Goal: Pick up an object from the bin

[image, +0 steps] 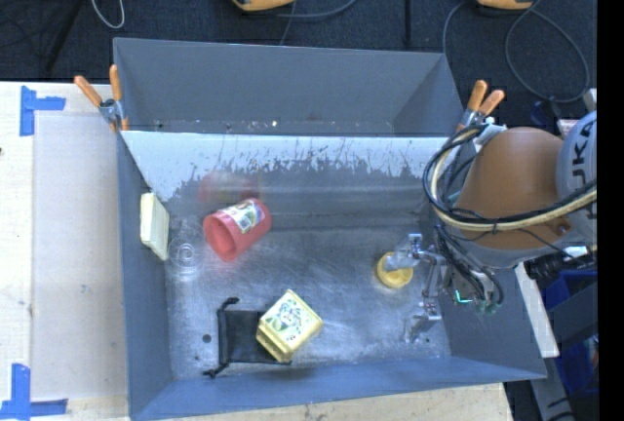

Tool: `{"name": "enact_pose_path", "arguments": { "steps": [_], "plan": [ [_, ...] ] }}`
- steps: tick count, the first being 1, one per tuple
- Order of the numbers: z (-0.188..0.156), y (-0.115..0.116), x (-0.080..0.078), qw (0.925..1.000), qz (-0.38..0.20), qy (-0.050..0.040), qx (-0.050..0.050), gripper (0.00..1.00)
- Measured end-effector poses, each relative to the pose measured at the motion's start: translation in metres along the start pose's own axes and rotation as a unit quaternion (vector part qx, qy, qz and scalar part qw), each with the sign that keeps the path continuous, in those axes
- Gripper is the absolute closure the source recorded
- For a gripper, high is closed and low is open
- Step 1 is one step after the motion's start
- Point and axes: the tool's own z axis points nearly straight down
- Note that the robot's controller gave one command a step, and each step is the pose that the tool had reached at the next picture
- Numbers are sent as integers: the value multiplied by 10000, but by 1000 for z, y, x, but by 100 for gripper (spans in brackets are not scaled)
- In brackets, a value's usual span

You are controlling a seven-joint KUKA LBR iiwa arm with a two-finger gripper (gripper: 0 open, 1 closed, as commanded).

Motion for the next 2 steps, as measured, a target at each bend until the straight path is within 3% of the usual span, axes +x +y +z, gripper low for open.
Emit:
{"name": "enact_pose_path", "arguments": {
  "steps": [1, 2],
  "plan": [
    [-4, 0, -2, 10000, -15, -40, 4, 0],
    [43, -23, -49, 9984, 560, -79, 0, 0]
  ]
}}
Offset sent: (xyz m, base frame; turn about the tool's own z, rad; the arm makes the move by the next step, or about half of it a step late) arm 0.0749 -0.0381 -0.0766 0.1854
